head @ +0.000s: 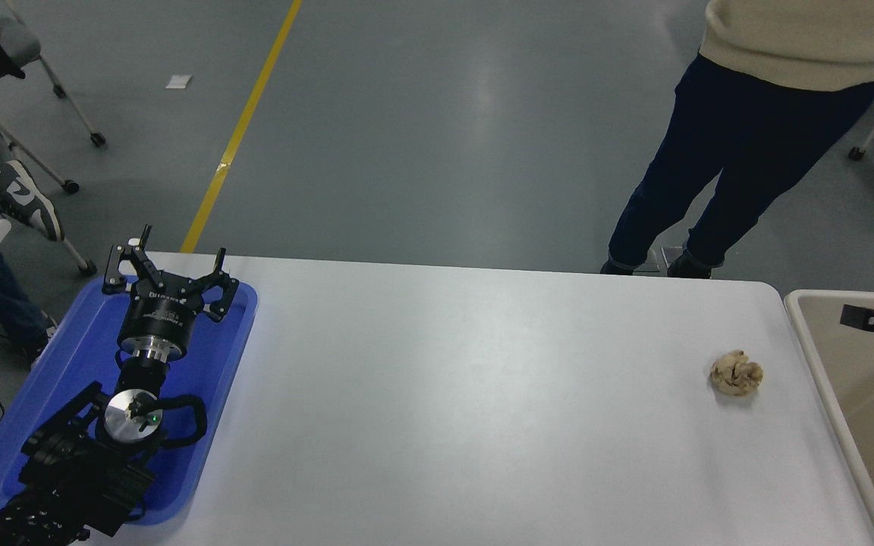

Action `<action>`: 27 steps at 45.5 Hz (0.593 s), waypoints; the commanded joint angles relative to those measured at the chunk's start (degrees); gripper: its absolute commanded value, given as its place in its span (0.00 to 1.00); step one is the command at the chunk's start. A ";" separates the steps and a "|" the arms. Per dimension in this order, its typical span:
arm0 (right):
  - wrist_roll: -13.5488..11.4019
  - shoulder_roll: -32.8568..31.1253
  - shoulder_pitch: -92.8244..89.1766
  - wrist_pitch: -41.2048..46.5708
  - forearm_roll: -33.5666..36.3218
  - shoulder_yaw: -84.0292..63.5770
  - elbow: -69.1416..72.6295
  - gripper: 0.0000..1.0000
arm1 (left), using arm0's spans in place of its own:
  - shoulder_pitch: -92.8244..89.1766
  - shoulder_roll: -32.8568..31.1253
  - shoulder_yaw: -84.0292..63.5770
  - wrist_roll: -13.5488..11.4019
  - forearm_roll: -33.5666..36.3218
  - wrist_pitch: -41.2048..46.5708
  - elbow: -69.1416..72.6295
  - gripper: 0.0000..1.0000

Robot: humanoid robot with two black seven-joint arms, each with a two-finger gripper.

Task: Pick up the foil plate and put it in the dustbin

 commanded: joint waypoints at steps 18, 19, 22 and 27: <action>-6.80 0.16 32.08 3.69 -5.31 -7.14 43.41 1.00 | 0.02 0.00 0.02 0.04 -0.01 0.10 0.00 1.00; -6.80 0.34 33.57 3.61 -5.31 -8.29 45.17 1.00 | -0.07 0.00 0.02 0.04 -0.01 0.10 0.00 1.00; -6.72 0.69 37.70 3.61 -5.31 -10.93 50.61 1.00 | -0.07 0.00 0.02 0.04 -0.01 0.10 0.00 1.00; -6.71 2.18 45.96 3.61 -4.61 -15.23 60.72 1.00 | -0.07 0.00 0.02 0.04 0.08 0.10 0.00 1.00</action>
